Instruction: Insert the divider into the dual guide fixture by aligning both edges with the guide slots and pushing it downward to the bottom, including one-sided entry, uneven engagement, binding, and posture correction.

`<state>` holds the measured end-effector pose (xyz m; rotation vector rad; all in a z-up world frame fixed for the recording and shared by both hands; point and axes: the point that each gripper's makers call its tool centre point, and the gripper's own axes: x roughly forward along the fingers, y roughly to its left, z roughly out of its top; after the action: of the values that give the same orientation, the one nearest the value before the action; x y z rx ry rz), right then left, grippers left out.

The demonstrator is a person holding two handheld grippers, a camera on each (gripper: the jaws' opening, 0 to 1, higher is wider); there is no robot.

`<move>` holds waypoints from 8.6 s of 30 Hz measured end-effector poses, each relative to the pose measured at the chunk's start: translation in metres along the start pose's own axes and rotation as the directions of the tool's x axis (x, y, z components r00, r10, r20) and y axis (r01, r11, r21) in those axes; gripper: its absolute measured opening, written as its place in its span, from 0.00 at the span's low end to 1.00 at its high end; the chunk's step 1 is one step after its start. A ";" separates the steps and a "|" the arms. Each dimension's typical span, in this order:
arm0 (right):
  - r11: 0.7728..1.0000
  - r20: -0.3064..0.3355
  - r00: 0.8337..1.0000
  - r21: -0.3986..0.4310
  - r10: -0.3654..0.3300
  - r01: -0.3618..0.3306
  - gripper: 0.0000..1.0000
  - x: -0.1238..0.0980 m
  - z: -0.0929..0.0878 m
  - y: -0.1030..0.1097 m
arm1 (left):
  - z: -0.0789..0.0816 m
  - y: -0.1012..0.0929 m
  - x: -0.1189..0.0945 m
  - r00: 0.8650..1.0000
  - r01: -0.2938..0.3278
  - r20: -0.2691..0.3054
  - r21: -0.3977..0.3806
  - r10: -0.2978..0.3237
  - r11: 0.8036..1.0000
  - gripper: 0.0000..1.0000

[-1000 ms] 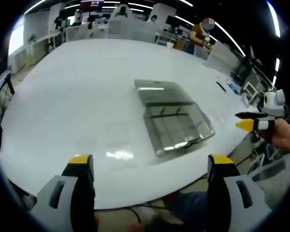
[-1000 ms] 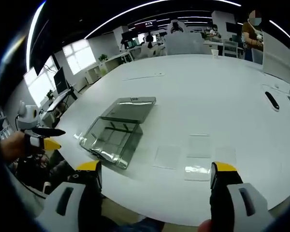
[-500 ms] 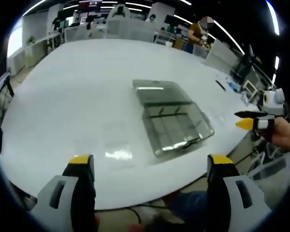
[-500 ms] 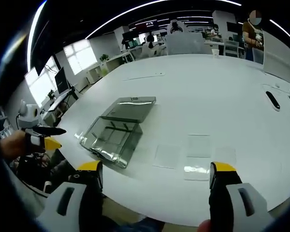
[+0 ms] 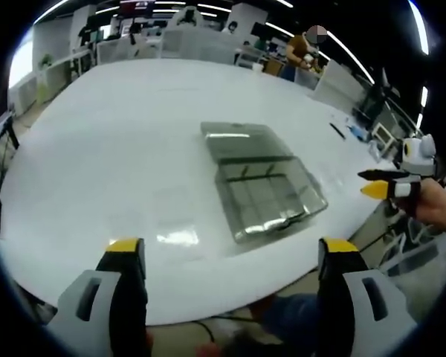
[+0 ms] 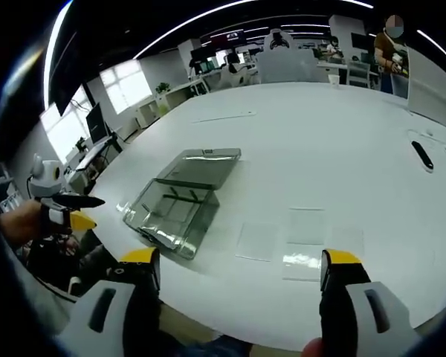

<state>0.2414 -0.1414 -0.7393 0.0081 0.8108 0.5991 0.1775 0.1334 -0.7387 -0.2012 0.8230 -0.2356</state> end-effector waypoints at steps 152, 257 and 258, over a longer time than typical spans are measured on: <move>0.993 -0.360 0.926 0.007 -0.110 0.121 0.42 0.062 -0.020 -0.086 | 0.037 -0.083 0.052 0.953 0.288 -0.037 0.426 -0.302 0.857 0.72; 0.986 -0.414 0.896 -0.109 -0.163 0.129 0.27 0.063 -0.017 -0.093 | 0.033 -0.111 0.055 0.936 0.342 -0.090 0.470 -0.341 0.814 0.70; 0.986 -0.410 0.898 -0.108 -0.160 0.126 0.27 0.062 -0.016 -0.092 | 0.033 -0.111 0.056 0.936 0.341 -0.089 0.470 -0.341 0.814 0.70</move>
<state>0.3100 -0.1905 -0.8141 -0.2597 1.1926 0.4976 0.2242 0.0148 -0.7263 0.1238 0.7001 -0.7727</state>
